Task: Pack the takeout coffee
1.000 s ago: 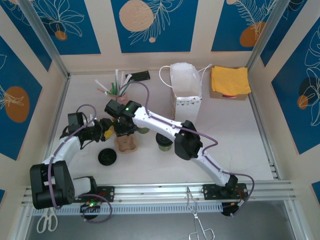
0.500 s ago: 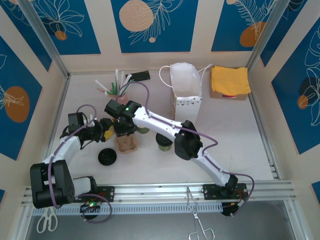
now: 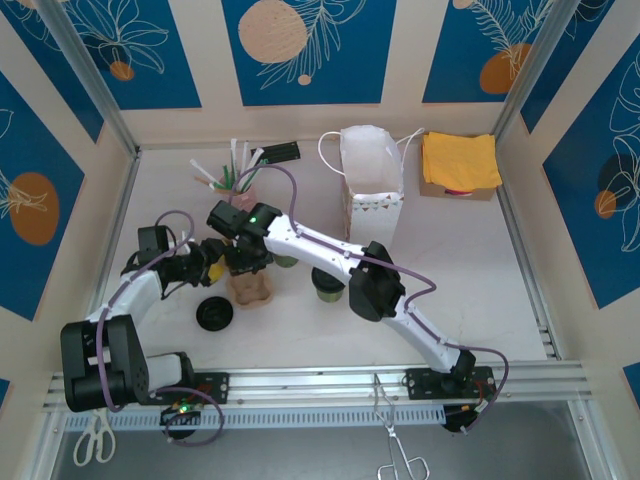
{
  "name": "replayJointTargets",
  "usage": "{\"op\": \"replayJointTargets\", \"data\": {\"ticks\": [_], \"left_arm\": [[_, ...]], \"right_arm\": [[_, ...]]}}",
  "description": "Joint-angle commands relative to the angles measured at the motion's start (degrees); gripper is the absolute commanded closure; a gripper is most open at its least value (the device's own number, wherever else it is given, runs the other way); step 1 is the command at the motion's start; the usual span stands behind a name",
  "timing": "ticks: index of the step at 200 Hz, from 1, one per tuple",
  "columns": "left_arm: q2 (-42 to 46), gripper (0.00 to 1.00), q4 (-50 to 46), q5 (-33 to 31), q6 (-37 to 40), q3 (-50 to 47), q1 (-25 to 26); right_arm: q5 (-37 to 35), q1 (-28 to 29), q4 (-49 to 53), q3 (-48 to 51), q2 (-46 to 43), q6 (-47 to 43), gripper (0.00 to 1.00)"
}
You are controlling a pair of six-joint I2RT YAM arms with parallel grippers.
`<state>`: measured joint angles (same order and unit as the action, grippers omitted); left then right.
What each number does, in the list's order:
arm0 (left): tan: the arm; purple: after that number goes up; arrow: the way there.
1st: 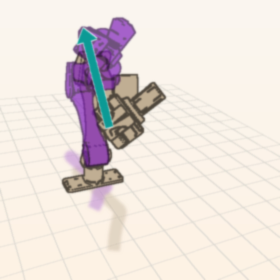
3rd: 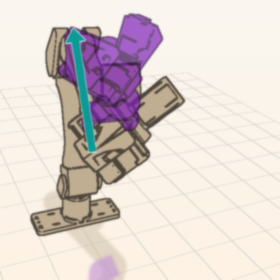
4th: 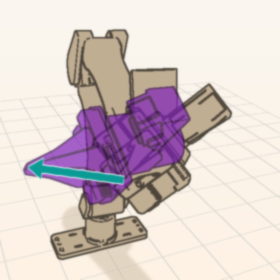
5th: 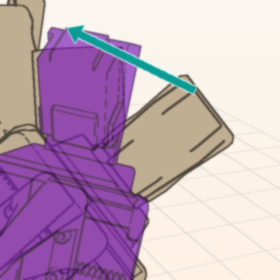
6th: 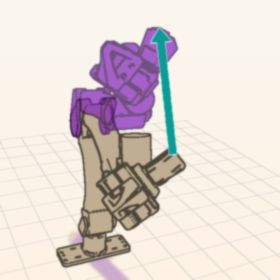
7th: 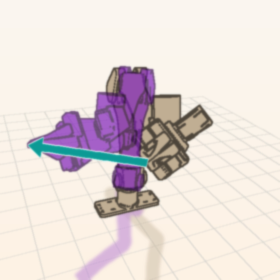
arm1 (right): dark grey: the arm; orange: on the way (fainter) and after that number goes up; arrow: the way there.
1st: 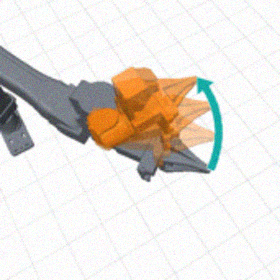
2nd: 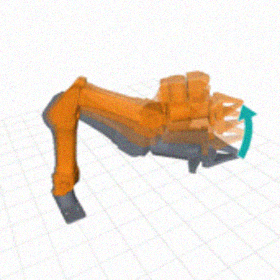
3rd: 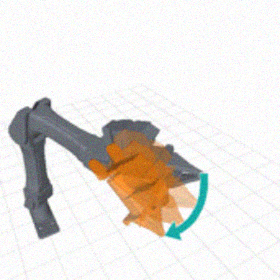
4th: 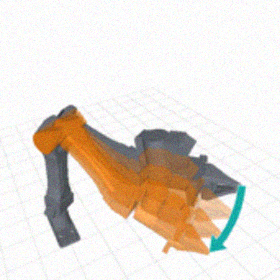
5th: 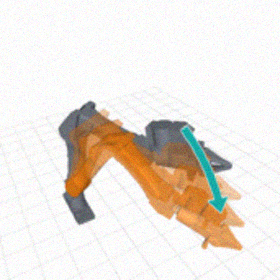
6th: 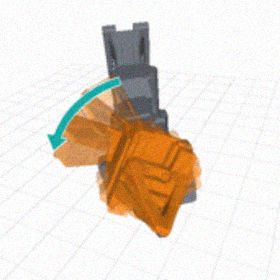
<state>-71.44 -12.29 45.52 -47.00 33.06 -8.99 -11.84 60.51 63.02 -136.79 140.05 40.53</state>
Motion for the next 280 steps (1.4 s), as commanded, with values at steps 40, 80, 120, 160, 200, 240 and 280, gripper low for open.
{"op": "replayJointTargets", "data": {"ticks": [40,80,120,160,200,240,280], "left_arm": [[2.44,0.38,-8.53,-4.00,5.49,4.58,-0.67],[2.62,0.38,-13.64,-6.08,8.38,8.39,-0.74],[3.90,0.38,-13.15,-3.32,6.55,6.60,-0.68],[7.78,0.38,-14.10,-0.58,3.80,4.53,-0.59],[13.31,0.39,-15.72,1.11,0.86,1.58,-0.62],[18.53,0.41,-18.13,1.86,-0.98,-1.34,-0.59],[22.97,0.41,-20.37,3.69,-1.45,-3.82,-0.41]], "right_arm": [[1.92,-0.60,-0.04,2.12,-3.49,-0.14,0.68],[3.98,-1.42,-1.41,3.95,-4.33,-0.24,0.68],[4.70,-2.01,-2.25,4.60,-4.43,0.08,0.68],[4.79,-2.22,-2.38,4.65,-4.35,-0.08,0.68],[5.22,-2.61,-2.95,5.04,-4.41,-0.45,0.68],[5.98,-3.05,-3.61,5.13,-4.15,-0.46,0.68],[6.53,-3.45,-3.61,4.82,-3.72,0.39,0.68]]}}
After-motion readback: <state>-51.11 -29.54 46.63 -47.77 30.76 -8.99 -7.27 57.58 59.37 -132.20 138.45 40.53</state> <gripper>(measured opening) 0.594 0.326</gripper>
